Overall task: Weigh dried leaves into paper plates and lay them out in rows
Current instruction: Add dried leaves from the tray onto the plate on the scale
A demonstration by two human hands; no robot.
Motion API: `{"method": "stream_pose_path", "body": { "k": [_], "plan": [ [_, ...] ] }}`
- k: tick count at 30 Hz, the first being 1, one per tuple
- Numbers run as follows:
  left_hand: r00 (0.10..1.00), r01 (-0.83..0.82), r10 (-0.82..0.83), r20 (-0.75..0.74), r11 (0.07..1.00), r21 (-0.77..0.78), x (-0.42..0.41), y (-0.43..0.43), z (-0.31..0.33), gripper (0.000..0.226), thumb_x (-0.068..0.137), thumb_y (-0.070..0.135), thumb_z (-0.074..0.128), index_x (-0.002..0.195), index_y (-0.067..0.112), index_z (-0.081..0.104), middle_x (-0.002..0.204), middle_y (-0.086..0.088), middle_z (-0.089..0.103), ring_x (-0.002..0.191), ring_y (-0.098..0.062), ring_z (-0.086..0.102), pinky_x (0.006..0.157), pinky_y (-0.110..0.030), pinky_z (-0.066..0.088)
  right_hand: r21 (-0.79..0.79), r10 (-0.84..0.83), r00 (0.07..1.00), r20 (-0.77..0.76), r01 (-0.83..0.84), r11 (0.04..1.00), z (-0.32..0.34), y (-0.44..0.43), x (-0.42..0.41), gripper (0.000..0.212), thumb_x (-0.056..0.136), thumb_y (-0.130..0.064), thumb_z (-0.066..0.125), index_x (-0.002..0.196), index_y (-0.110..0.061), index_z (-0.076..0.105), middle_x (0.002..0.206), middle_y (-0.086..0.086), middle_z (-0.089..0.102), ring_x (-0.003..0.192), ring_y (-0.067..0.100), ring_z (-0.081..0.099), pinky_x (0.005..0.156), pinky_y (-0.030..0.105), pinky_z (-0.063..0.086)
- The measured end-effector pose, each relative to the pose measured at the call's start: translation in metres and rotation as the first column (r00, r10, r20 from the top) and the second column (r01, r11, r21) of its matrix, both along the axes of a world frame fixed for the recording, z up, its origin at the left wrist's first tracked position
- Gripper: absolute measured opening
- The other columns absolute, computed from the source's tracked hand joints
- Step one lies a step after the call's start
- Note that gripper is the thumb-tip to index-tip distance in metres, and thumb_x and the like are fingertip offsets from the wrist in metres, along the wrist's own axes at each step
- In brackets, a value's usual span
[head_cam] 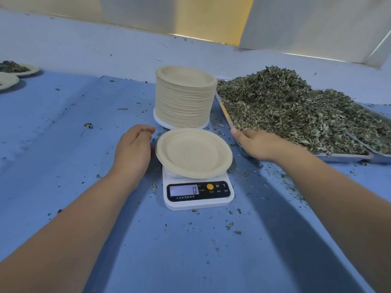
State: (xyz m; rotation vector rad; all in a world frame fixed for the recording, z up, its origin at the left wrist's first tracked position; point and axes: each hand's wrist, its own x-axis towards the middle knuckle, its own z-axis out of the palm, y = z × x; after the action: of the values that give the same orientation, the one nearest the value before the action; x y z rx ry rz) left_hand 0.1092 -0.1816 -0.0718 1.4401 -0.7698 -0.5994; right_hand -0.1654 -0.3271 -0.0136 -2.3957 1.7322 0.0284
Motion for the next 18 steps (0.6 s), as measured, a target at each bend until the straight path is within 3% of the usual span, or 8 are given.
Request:
{"method": "stream_pose_path", "body": {
  "k": [2, 4, 5, 7, 10, 12, 14, 18],
  "plan": [
    [1.0, -0.001, 0.001, 0.004, 1.0, 0.001, -0.001, 0.001, 0.0, 0.031, 0.086, 0.03, 0.043, 0.098, 0.036, 0.071, 0.118, 0.013, 0.067, 0.12, -0.009, 0.059, 0.108, -0.047, 0.048, -0.15, 0.003, 1.0, 0.015, -0.001, 0.989, -0.003, 0.004, -0.004, 0.095, 0.085, -0.086, 0.002, 0.142, -0.026, 0.047, 0.143, 0.016, 0.051, 0.132, 0.039, 0.046, 0.106, 0.057, 0.039],
    [1.0, -0.008, 0.008, -0.008, 1.0, -0.001, -0.001, 0.002, 0.001, 0.031, 0.086, 0.03, 0.044, 0.098, 0.036, 0.071, 0.118, 0.013, 0.068, 0.119, -0.009, 0.06, 0.107, -0.047, 0.049, -0.43, 0.003, 1.0, -0.026, -0.014, 0.903, -0.002, 0.007, -0.006, 0.084, 0.092, -0.079, 0.004, 0.123, -0.022, 0.057, 0.118, 0.015, 0.062, 0.119, 0.037, 0.052, 0.097, 0.057, 0.04],
    [1.0, -0.012, 0.012, -0.015, 1.0, -0.003, -0.001, 0.002, 0.002, 0.031, 0.084, 0.031, 0.044, 0.096, 0.036, 0.072, 0.118, 0.013, 0.068, 0.118, -0.01, 0.06, 0.107, -0.047, 0.05, -0.496, 0.027, 0.999, -0.043, -0.044, 0.867, -0.003, 0.008, -0.006, 0.081, 0.094, -0.077, 0.005, 0.112, -0.021, 0.059, 0.104, 0.013, 0.065, 0.11, 0.035, 0.056, 0.092, 0.054, 0.041],
    [1.0, -0.014, 0.014, -0.024, 1.0, -0.006, -0.002, 0.003, 0.004, 0.031, 0.081, 0.032, 0.044, 0.093, 0.035, 0.072, 0.116, 0.011, 0.069, 0.117, -0.01, 0.062, 0.106, -0.048, 0.051, -0.412, 0.107, 0.993, -0.039, -0.114, 0.904, -0.008, 0.012, -0.004, 0.077, 0.094, -0.077, 0.005, 0.09, -0.021, 0.058, 0.082, 0.007, 0.061, 0.091, 0.032, 0.06, 0.083, 0.046, 0.048],
    [1.0, -0.016, 0.016, -0.018, 1.0, -0.015, -0.003, 0.004, 0.005, 0.03, 0.082, 0.031, 0.044, 0.092, 0.034, 0.072, 0.116, 0.009, 0.069, 0.107, -0.006, 0.064, 0.104, -0.048, 0.052, -0.31, 0.186, 0.982, -0.021, -0.183, 0.933, -0.019, 0.012, -0.002, 0.07, 0.098, -0.072, 0.011, 0.069, -0.02, 0.048, 0.069, 0.007, 0.05, 0.079, 0.031, 0.053, 0.069, 0.04, 0.046],
    [1.0, -0.01, 0.01, -0.006, 1.0, -0.015, -0.003, 0.005, 0.004, 0.029, 0.085, 0.029, 0.044, 0.092, 0.034, 0.072, 0.115, 0.01, 0.069, 0.105, -0.004, 0.064, 0.104, -0.048, 0.052, -0.341, 0.206, 0.978, -0.014, -0.199, 0.919, -0.019, 0.008, -0.001, 0.069, 0.099, -0.069, 0.015, 0.067, -0.016, 0.047, 0.066, 0.007, 0.05, 0.069, 0.028, 0.051, 0.058, 0.036, 0.038],
    [1.0, -0.004, 0.004, 0.009, 1.0, -0.007, -0.003, 0.005, 0.004, 0.03, 0.084, 0.03, 0.044, 0.093, 0.034, 0.072, 0.115, 0.011, 0.069, 0.114, -0.009, 0.062, 0.106, -0.048, 0.051, -0.309, 0.199, 0.98, 0.024, -0.182, 0.933, -0.019, 0.004, -0.001, 0.068, 0.1, -0.068, 0.021, 0.069, -0.013, 0.047, 0.064, 0.007, 0.051, 0.06, 0.024, 0.049, 0.052, 0.033, 0.032],
    [1.0, -0.009, 0.009, -0.004, 1.0, 0.001, -0.004, 0.007, 0.006, 0.033, 0.08, 0.033, 0.042, 0.084, 0.037, 0.075, 0.112, 0.011, 0.07, 0.118, -0.01, 0.06, 0.106, -0.048, 0.05, -0.29, 0.137, 0.969, 0.206, -0.073, 0.954, -0.011, -0.009, -0.005, 0.057, 0.103, -0.054, 0.041, 0.071, -0.008, 0.049, 0.063, 0.011, 0.051, 0.057, 0.025, 0.045, 0.052, 0.033, 0.034]
  ]
}}
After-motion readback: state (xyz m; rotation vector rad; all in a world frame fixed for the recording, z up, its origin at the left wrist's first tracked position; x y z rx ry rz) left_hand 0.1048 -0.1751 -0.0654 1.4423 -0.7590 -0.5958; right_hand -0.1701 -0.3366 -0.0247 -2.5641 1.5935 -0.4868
